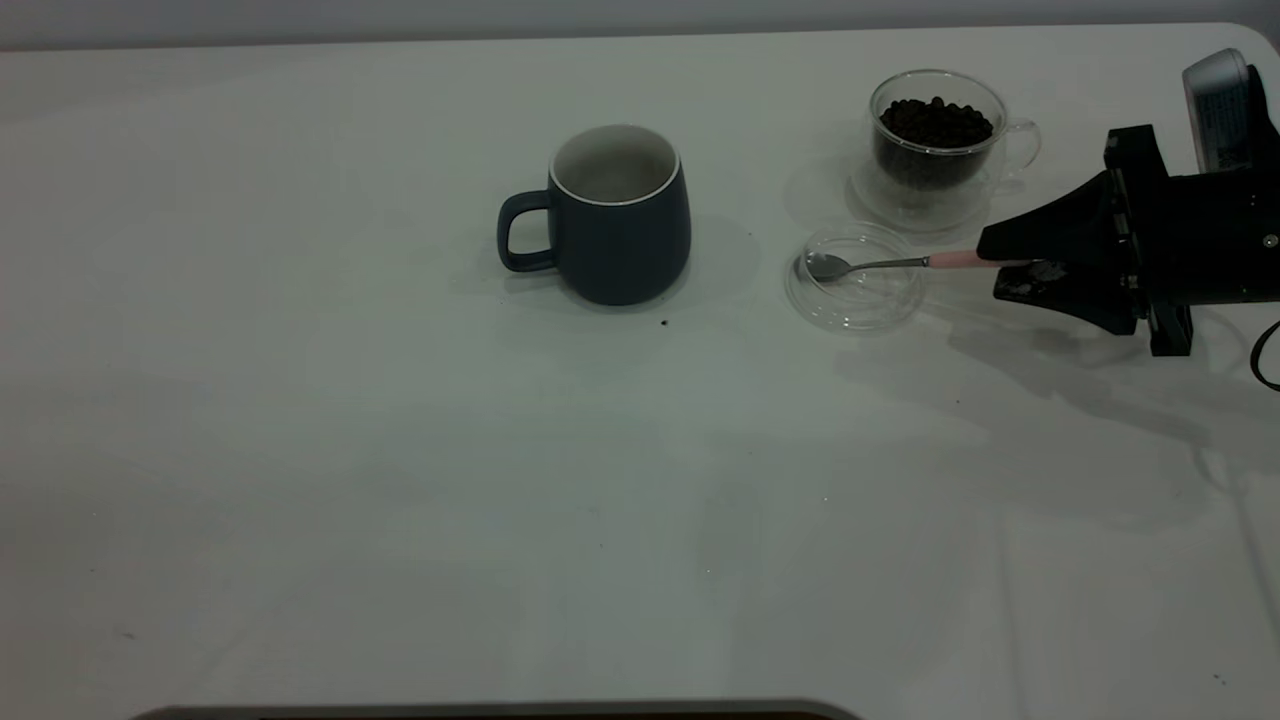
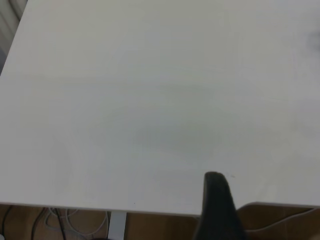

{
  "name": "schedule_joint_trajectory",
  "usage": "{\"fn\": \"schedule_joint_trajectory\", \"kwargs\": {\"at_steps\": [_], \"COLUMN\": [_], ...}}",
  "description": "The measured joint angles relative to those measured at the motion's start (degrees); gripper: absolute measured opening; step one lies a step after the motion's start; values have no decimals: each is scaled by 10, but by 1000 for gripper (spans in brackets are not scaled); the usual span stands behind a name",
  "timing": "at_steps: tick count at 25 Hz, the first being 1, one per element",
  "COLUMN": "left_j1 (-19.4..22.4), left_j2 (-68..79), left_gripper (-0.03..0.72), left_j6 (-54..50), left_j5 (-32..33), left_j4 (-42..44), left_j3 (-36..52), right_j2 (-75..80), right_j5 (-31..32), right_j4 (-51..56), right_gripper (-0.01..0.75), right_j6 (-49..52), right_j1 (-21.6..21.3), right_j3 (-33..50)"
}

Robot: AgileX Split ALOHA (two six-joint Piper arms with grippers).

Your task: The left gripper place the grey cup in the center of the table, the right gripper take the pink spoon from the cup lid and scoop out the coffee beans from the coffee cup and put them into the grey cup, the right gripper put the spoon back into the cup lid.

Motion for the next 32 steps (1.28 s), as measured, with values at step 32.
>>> {"fn": "schedule_joint_trajectory", "kwargs": {"at_steps": [32], "left_j1": [0], "left_j2": [0], "left_gripper": [569], "left_j6": [-2], "left_j5": [0], "left_j4": [0], "left_j3": [0], "right_j2": [-369], "right_j5": [-165], "right_j4": [-557], "right_gripper": [547], "right_j6": [519], "right_j1": [9], "right_j3": [11]}}
